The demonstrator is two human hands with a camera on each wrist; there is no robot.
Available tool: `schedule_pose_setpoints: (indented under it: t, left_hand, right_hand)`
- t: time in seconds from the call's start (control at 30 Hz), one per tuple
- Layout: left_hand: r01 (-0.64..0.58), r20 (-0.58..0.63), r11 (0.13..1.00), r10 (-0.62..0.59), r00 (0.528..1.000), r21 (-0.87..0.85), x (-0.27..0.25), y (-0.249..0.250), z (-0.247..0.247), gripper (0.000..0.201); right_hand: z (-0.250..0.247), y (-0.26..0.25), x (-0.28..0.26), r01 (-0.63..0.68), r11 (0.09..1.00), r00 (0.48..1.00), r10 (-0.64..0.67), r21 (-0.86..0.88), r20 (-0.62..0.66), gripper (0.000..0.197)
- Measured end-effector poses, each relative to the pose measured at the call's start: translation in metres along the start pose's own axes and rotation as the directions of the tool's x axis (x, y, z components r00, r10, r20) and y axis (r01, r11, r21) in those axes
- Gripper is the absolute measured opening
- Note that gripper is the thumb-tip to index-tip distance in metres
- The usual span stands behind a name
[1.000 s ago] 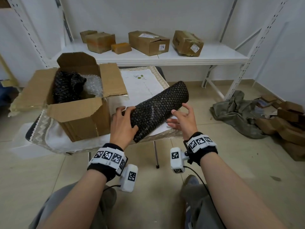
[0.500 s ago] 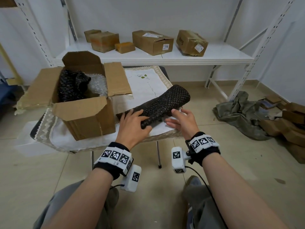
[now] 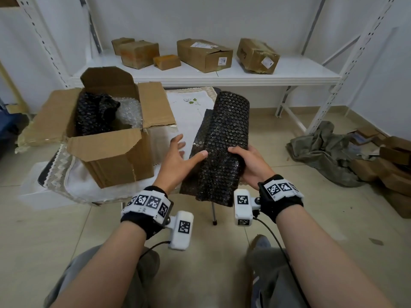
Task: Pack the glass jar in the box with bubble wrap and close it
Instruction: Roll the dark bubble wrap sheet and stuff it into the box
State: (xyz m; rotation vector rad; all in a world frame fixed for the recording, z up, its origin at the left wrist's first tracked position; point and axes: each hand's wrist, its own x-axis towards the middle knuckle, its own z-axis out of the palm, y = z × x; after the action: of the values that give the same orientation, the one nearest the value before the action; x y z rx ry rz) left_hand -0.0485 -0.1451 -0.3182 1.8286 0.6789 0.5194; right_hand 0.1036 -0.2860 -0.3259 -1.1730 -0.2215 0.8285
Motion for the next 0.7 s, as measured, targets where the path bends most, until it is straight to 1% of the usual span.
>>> schedule_pose_setpoints:
  t: [0.03, 0.1, 0.2, 0.27, 0.37, 0.43, 0.47, 0.53, 0.6, 0.7]
  left_hand:
    - [0.046, 0.016, 0.998, -0.045, 0.999, -0.032, 0.001, 0.000, -0.001, 0.094]
    - [0.083, 0.053, 0.994, -0.080, 0.995, -0.072, 0.002, -0.001, -0.001, 0.095]
    - [0.077, 0.127, 0.984, -0.056, 0.990, -0.162, 0.000, -0.002, 0.005, 0.077]
    - [0.064, 0.165, 0.979, -0.032, 0.986, -0.193, -0.002, -0.001, 0.009, 0.069]
    - [0.066, 0.212, 0.972, -0.018, 0.977, -0.225, -0.007, 0.000, 0.015, 0.071]
    - [0.038, 0.234, 0.972, 0.017, 0.972, -0.233, -0.010, 0.001, 0.020, 0.068]
    - [0.025, 0.235, 0.973, 0.030, 0.972, -0.229, -0.011, 0.001, 0.022, 0.065]
    - [0.013, 0.214, 0.975, 0.035, 0.976, -0.221, -0.011, 0.002, 0.023, 0.062]
    - [0.029, 0.160, 0.969, 0.011, 0.987, -0.245, -0.008, 0.002, 0.021, 0.063]
    - [0.060, 0.059, 0.946, -0.044, 0.997, -0.318, -0.002, 0.001, 0.015, 0.062]
  right_hand:
    - [0.000, -0.001, -0.002, 0.002, 1.000, 1.000, -0.001, -0.018, 0.026, 0.044]
    - [0.000, -0.002, -0.006, 0.005, 0.999, 0.998, -0.002, -0.053, 0.069, 0.042]
    - [0.002, -0.002, -0.009, 0.019, 0.994, 0.995, -0.008, -0.105, 0.103, 0.044]
    - [0.005, 0.001, -0.007, 0.019, 0.993, 0.996, -0.008, -0.120, 0.088, 0.051]
    - [0.012, 0.008, -0.005, 0.029, 0.988, 0.999, -0.027, -0.154, 0.016, 0.063]
    - [0.017, 0.011, -0.004, 0.042, 0.984, 0.999, -0.047, -0.173, -0.024, 0.065]
    - [0.019, 0.012, -0.005, 0.046, 0.983, 0.998, -0.053, -0.178, -0.036, 0.063]
    - [0.021, 0.009, -0.006, 0.029, 0.986, 0.999, -0.035, -0.161, -0.033, 0.052]
    - [0.022, 0.003, -0.009, -0.013, 0.996, 1.000, 0.014, -0.088, 0.007, 0.044]
    - [0.019, -0.002, -0.012, -0.047, 0.999, 0.998, 0.046, 0.013, 0.046, 0.047]
